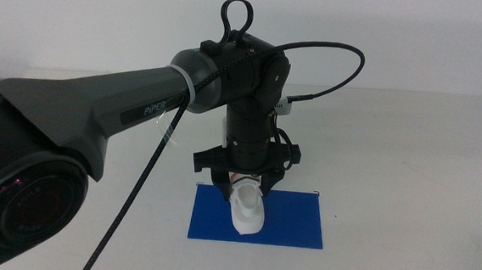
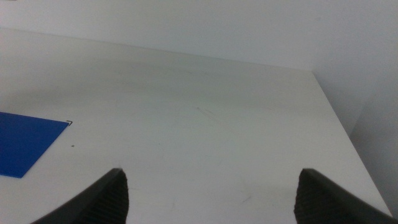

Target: Use one arm to grab the shoe from the table and place it on the mat.

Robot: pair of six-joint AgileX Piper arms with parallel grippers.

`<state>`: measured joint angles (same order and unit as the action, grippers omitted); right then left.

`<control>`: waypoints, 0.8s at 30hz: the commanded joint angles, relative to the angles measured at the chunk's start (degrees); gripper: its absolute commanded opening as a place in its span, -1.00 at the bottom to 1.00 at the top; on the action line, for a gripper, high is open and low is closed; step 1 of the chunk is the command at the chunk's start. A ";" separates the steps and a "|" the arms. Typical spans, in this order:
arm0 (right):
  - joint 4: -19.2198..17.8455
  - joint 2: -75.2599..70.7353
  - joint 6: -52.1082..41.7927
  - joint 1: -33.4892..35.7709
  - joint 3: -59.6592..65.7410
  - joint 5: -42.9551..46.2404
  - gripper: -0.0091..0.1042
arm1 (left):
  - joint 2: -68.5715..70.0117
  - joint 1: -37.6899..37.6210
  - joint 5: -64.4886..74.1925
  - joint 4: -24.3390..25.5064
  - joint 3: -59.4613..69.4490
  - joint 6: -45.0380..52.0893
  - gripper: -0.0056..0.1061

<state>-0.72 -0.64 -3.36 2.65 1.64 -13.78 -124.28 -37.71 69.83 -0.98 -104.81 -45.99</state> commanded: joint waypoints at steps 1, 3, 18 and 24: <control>-0.62 0.21 -0.62 -0.05 0.29 4.18 0.53 | 3.60 -0.11 4.09 1.77 -1.81 -0.67 -0.84; -0.62 0.21 -0.62 -0.05 0.29 4.18 0.53 | 3.60 -0.11 4.09 3.25 -1.81 -0.67 -0.84; -0.62 0.21 -0.62 -0.05 0.29 4.18 0.53 | 3.60 -0.11 3.98 2.89 -1.81 -20.41 -0.84; -0.62 0.21 -0.62 -0.05 0.29 4.18 0.53 | 3.60 -0.11 3.98 2.53 -1.81 -42.76 -0.84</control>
<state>-0.72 -0.64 -3.36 2.65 1.64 -13.78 -124.34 -37.71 69.83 1.75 -104.81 -81.01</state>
